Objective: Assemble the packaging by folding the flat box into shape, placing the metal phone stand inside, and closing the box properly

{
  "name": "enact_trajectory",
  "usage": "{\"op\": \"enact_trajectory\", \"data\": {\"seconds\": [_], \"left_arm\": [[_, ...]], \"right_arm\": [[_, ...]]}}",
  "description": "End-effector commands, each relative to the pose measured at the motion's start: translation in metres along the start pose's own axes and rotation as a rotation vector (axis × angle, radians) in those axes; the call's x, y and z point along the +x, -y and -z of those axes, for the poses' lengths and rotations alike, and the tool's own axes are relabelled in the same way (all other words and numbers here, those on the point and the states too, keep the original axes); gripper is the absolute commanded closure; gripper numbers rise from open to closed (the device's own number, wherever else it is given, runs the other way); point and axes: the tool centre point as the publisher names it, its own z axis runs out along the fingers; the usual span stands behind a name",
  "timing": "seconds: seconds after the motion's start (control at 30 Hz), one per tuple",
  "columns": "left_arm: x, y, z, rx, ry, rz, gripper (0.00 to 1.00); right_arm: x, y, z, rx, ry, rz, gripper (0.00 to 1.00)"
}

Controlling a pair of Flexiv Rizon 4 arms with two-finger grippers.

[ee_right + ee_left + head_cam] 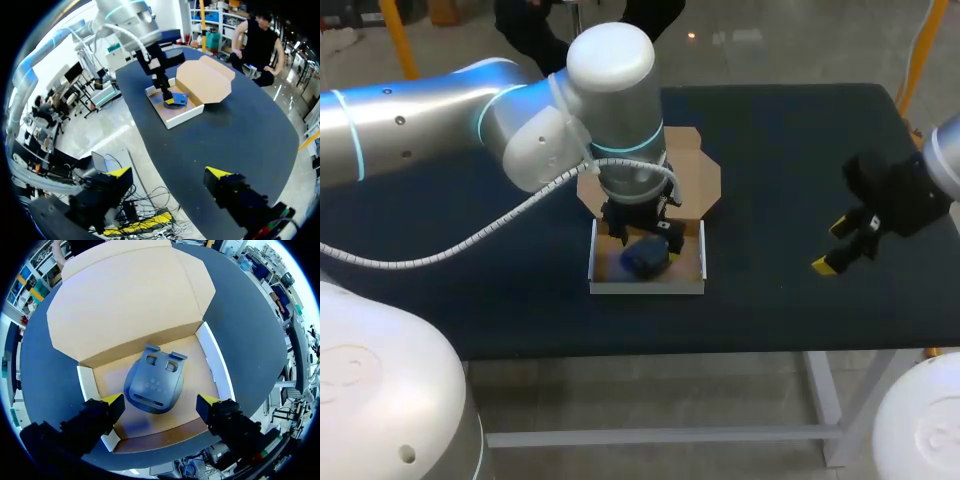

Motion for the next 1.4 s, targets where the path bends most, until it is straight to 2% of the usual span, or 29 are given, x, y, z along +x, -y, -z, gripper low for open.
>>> {"op": "enact_trajectory", "data": {"seconds": [0.03, 0.63, 0.93, 1.4], "left_arm": [[0.007, 0.005, 0.0, -0.027, 0.023, 0.028, 0.0], [0.008, 0.002, -0.001, -0.029, 0.031, 0.015, 0.0], [0.011, -0.004, -0.005, -0.042, 0.042, 0.144, 0.0], [0.007, -0.018, -0.019, -0.076, 0.041, 0.2, 0.0]], "right_arm": [[0.0, 0.0, 0.002, -0.002, -0.004, 0.001, 0.0], [0.0, 0.0, 0.002, -0.002, -0.004, 0.001, 0.0], [0.0, 0.0, 0.002, -0.002, -0.004, 0.001, 0.0], [0.0, 0.0, 0.002, -0.002, -0.004, 0.001, 0.0]]}}
